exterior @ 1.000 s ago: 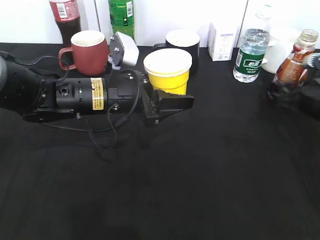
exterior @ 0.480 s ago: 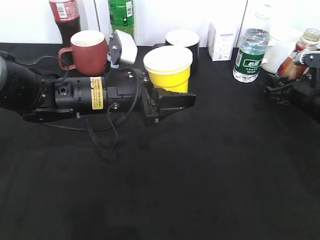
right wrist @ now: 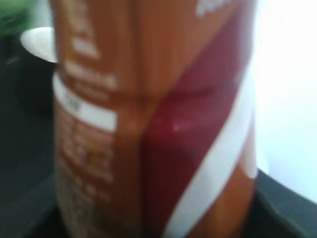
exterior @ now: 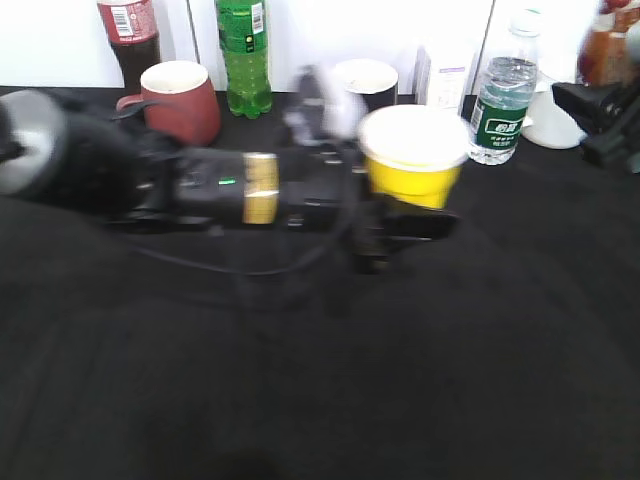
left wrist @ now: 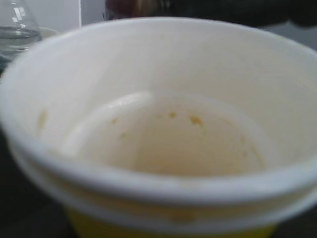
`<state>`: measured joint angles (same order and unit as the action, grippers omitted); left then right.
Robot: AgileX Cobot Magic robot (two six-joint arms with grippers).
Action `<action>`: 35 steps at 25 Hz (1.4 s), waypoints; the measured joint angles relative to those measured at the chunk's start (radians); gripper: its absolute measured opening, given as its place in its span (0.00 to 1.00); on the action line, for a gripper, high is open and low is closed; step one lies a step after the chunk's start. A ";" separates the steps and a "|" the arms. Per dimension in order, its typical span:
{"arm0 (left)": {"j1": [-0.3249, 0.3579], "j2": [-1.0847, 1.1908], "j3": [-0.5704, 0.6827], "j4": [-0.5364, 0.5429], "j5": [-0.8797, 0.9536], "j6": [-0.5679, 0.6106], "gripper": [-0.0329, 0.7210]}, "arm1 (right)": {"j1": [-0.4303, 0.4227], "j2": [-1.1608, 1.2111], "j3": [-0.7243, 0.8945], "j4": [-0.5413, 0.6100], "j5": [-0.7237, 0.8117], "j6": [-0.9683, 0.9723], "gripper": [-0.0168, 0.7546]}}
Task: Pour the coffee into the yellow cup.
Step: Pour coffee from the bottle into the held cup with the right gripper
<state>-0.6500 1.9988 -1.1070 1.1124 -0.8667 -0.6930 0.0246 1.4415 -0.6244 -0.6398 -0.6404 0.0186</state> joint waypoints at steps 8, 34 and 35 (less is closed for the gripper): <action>-0.084 0.000 -0.047 -0.092 0.089 -0.001 0.64 | 0.000 -0.016 0.001 -0.122 -0.071 -0.255 0.71; -0.124 0.000 -0.047 -0.095 0.089 -0.002 0.64 | 0.000 -0.016 0.001 -0.086 -0.145 -0.992 0.71; -0.124 0.000 -0.047 -0.094 0.089 -0.002 0.64 | 0.000 -0.016 0.001 -0.084 -0.145 -0.994 0.71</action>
<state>-0.7743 1.9988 -1.1545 1.0189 -0.7781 -0.6949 0.0246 1.4256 -0.6236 -0.7240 -0.7851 -0.9750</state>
